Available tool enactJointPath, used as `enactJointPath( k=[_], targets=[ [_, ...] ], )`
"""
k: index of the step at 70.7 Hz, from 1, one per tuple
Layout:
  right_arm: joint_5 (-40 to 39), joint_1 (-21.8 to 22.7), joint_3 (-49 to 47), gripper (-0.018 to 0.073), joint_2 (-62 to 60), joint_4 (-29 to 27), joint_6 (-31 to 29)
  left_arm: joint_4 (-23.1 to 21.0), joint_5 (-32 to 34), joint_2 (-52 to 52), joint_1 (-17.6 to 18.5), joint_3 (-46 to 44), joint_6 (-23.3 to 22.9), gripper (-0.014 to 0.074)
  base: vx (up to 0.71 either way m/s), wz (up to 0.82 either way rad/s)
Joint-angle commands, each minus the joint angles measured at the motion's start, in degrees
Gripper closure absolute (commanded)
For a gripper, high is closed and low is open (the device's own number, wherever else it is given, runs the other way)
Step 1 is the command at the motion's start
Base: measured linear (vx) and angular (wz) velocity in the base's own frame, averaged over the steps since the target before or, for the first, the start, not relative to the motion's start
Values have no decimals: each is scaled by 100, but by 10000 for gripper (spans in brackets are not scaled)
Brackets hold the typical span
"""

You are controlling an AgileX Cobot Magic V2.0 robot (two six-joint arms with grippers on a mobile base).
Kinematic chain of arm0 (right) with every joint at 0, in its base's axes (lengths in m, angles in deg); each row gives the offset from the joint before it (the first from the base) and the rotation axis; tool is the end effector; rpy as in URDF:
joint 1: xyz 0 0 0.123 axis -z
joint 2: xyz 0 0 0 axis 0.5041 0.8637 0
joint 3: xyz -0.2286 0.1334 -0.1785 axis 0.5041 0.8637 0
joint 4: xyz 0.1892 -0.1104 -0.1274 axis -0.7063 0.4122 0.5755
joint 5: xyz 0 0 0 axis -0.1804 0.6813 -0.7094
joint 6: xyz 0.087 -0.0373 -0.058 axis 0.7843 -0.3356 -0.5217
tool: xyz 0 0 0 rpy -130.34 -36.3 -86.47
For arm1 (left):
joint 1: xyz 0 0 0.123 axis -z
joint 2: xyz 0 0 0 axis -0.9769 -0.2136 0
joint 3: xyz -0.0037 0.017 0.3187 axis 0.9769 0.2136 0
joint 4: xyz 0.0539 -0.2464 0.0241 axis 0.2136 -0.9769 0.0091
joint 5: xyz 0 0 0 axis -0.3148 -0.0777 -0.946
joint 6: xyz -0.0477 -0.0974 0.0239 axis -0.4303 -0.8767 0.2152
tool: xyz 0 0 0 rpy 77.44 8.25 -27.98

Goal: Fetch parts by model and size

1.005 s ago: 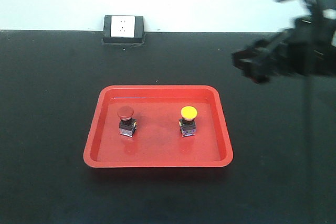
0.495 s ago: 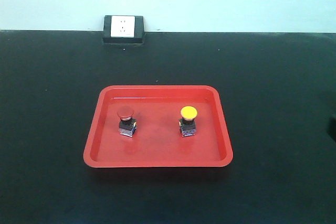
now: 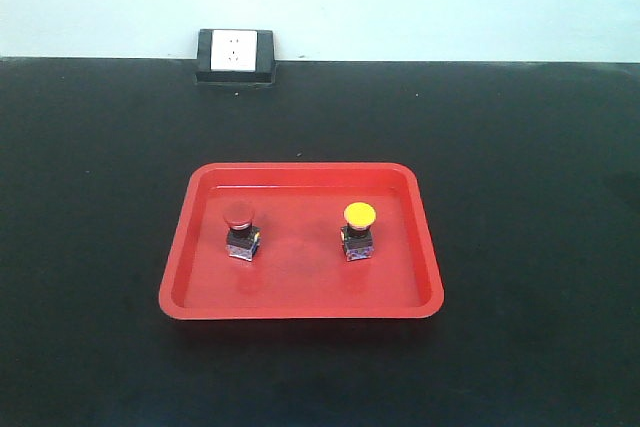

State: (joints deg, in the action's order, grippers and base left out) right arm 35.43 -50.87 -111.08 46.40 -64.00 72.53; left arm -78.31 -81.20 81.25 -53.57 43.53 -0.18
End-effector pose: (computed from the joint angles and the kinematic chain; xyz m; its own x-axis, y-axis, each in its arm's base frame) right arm 0.0062 0.0062 0.3372 0.0307 -0.0216 -0.9993 -0.3806 0.9242 -0.0317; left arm -0.0241 0.0008 0.3222 -0.0414 0.0243 -0.9988 0.4826 0.8758 0.0013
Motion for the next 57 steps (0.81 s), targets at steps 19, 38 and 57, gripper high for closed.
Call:
enactJointPath(
  k=[19, 38, 57],
  targets=[
    [-423, 20, -120, 466, 87, -53, -6, -86, 460, -50, 29, -120, -3, 412, 0, 0],
    [-37, 20, -120, 569, 87, -60, -6, -86, 454, -50, 29, -120, -1, 603, 0, 0],
    [7, 20, -120, 569, 87, -60, -6, -86, 454, -50, 29, -120, -1, 602, 0, 0]
  ],
)
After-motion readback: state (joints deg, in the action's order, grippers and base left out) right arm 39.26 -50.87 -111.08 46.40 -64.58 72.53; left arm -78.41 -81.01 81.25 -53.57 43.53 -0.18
